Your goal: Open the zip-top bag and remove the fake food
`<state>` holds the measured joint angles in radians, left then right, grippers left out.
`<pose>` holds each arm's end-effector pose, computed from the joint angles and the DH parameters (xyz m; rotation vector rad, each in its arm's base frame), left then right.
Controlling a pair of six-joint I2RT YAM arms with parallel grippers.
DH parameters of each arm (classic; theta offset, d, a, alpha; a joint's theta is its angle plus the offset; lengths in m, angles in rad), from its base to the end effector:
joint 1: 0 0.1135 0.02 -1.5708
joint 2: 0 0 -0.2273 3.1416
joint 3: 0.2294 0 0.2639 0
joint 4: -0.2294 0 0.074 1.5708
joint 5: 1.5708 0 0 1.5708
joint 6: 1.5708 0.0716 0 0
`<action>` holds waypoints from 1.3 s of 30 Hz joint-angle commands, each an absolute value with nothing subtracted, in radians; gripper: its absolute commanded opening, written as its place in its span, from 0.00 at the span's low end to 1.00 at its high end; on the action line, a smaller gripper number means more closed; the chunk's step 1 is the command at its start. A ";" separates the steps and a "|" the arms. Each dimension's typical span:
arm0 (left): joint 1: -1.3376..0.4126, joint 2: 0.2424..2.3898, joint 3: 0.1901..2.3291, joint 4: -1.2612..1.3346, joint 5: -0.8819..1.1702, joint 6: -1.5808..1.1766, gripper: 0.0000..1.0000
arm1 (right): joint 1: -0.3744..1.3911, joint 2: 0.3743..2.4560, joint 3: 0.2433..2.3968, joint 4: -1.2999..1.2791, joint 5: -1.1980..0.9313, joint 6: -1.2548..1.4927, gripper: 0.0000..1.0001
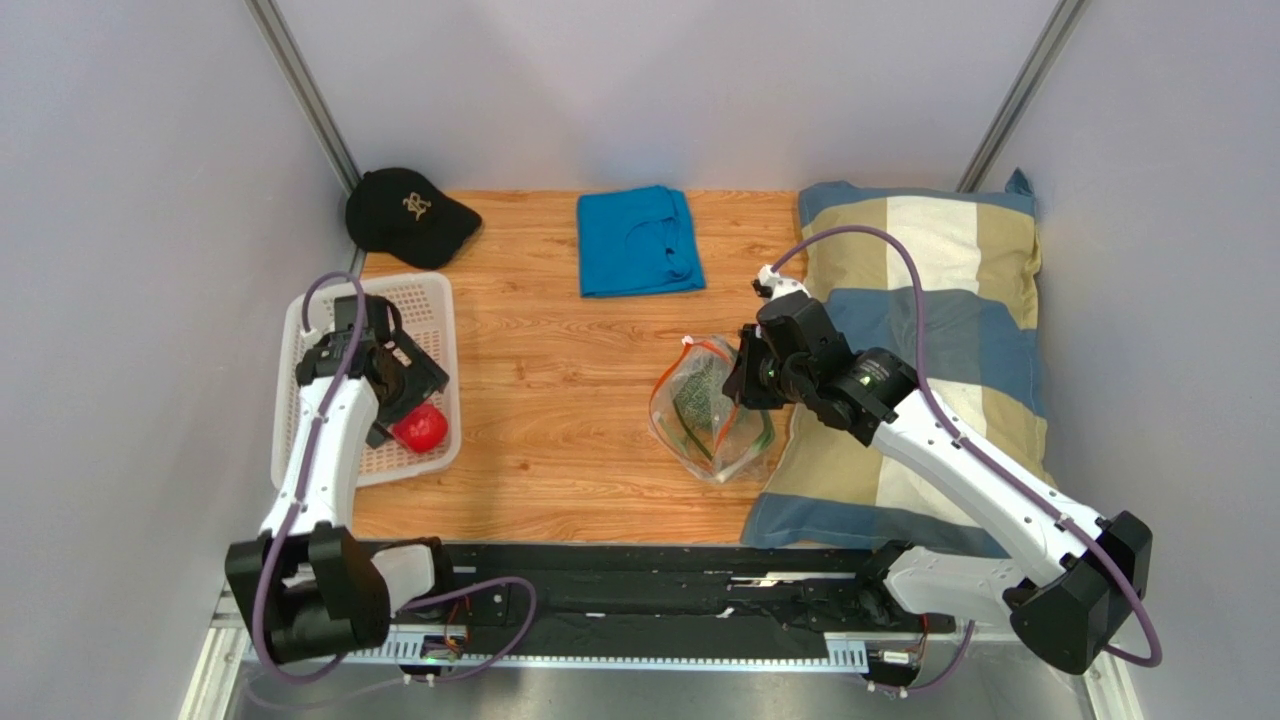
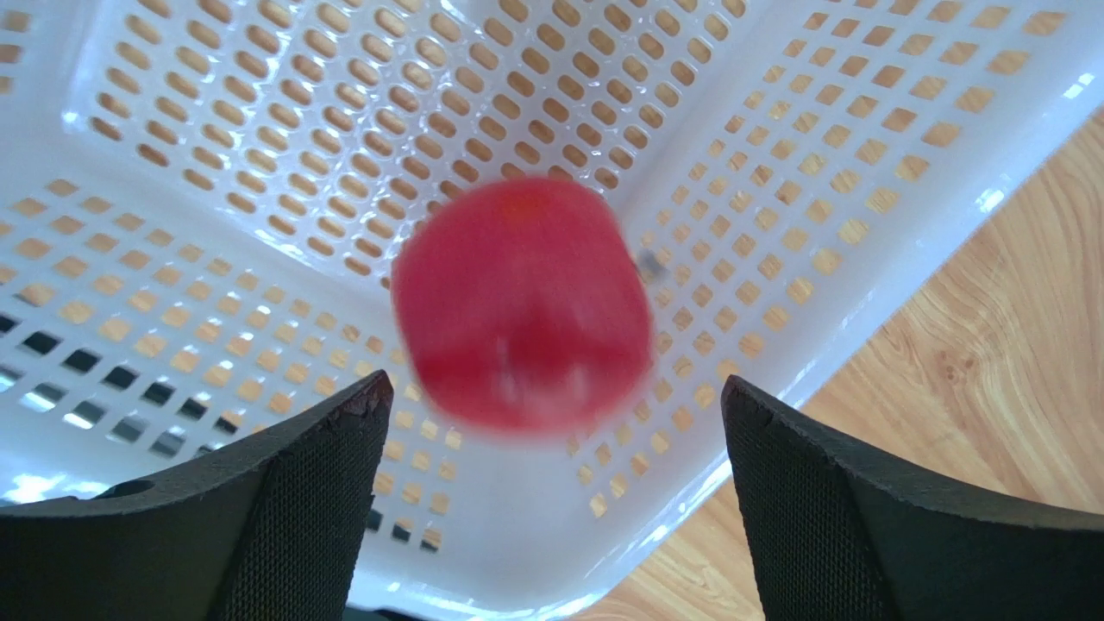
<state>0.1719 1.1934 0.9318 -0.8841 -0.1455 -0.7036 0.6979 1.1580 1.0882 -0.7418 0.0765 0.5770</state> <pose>0.2541 0.0547 0.1844 -1.1803 2.4220 0.0367 0.2253 0.1818 0.2582 -0.1103 2.4388 0.5045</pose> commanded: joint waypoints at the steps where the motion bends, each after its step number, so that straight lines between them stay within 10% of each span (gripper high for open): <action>1: 0.176 1.069 0.956 -0.972 -0.184 -0.706 0.99 | 0.699 1.147 1.098 -0.696 0.063 0.551 0.00; 7: 0.149 0.985 0.994 -1.026 -0.048 -0.704 0.92 | 0.699 1.155 1.127 -0.698 0.060 0.541 0.00; 23: -0.731 1.323 1.273 -0.376 0.598 -0.622 0.57 | 0.698 1.126 1.154 -0.729 0.055 0.574 0.00; 39: -0.844 1.609 1.468 -0.477 0.471 -0.680 0.17 | 0.696 1.066 1.134 -0.706 0.051 0.647 0.00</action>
